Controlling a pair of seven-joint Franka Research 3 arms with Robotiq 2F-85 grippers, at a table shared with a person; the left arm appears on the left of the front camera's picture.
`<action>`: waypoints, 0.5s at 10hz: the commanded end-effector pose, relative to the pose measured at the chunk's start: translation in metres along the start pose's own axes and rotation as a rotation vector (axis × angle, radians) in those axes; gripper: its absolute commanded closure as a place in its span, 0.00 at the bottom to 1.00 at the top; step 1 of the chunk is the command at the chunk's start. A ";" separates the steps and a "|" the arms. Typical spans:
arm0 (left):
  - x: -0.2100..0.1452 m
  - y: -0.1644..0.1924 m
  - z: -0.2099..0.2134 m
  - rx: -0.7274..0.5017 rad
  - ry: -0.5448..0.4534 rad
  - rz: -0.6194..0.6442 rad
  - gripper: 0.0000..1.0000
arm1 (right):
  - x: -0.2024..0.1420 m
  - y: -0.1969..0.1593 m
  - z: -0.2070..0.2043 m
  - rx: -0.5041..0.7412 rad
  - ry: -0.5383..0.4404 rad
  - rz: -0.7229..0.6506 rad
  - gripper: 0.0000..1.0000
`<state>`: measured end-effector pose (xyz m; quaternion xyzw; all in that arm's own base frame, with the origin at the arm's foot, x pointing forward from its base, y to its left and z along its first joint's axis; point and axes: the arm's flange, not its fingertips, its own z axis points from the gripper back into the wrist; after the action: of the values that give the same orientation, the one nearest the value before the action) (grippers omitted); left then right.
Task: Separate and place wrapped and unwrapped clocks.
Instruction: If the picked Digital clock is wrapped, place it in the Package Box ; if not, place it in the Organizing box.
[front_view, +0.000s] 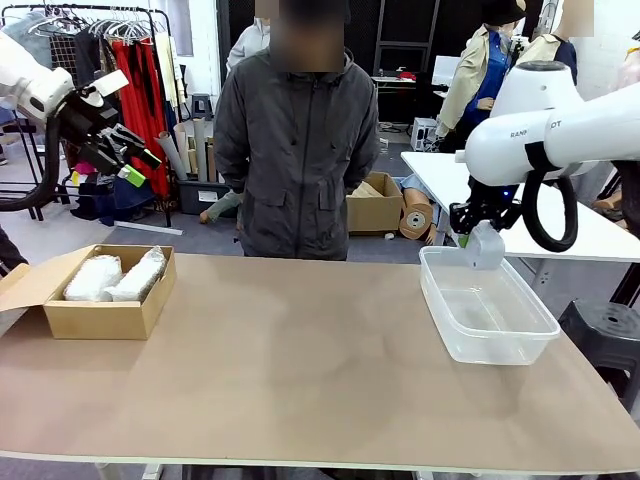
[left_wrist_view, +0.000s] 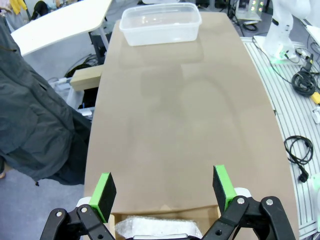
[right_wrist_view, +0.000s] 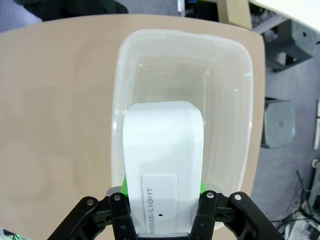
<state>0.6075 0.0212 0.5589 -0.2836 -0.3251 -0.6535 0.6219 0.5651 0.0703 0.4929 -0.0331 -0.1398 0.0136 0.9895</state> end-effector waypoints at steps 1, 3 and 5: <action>-0.001 -0.002 0.001 -0.004 0.005 -0.004 0.00 | 0.002 -0.013 -0.013 0.022 -0.004 -0.016 1.00; -0.001 -0.002 0.001 -0.004 0.005 -0.004 0.00 | -0.006 -0.029 -0.037 0.030 0.034 -0.053 1.00; -0.001 -0.002 0.001 -0.004 0.005 -0.004 0.00 | -0.013 -0.039 -0.055 0.032 0.044 -0.081 1.00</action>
<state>0.6075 0.0212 0.5589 -0.2836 -0.3250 -0.6535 0.6219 0.5723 0.0329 0.4422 -0.0239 -0.1050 -0.0262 0.9938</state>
